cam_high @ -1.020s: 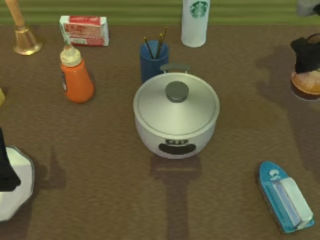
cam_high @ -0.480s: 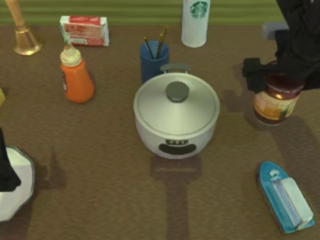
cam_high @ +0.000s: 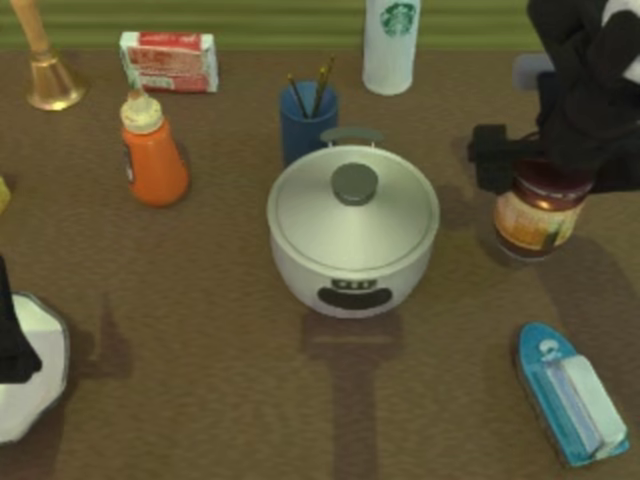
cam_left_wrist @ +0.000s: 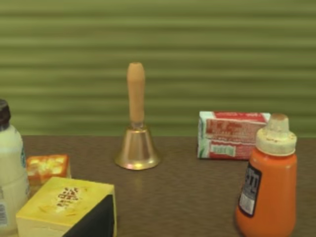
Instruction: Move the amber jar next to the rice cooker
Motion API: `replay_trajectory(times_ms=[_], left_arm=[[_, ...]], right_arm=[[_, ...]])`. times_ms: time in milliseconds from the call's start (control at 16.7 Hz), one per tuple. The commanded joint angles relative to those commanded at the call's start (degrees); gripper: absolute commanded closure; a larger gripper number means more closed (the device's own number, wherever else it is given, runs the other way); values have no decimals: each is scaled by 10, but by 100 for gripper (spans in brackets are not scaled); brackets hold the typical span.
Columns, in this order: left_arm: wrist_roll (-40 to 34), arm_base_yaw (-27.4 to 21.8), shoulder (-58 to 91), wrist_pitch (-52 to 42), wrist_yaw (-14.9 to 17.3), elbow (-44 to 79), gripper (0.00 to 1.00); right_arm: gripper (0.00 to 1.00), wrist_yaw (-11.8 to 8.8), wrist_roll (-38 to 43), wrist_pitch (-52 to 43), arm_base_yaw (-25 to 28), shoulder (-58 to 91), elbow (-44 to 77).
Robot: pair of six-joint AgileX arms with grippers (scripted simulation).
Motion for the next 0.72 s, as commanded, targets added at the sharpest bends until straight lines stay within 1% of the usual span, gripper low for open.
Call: replay_trajectory(times_ms=[120,480,720], left_arm=[[0,0,0,0,0,0,0],[0,0,0,0,0,0,0],[0,0,0,0,0,0,0]], right_arm=[[100,0,0,10,-1,5,-5],[100,1,-2,95,0,45,-46],[100,1,-2,97,0,47,-47]])
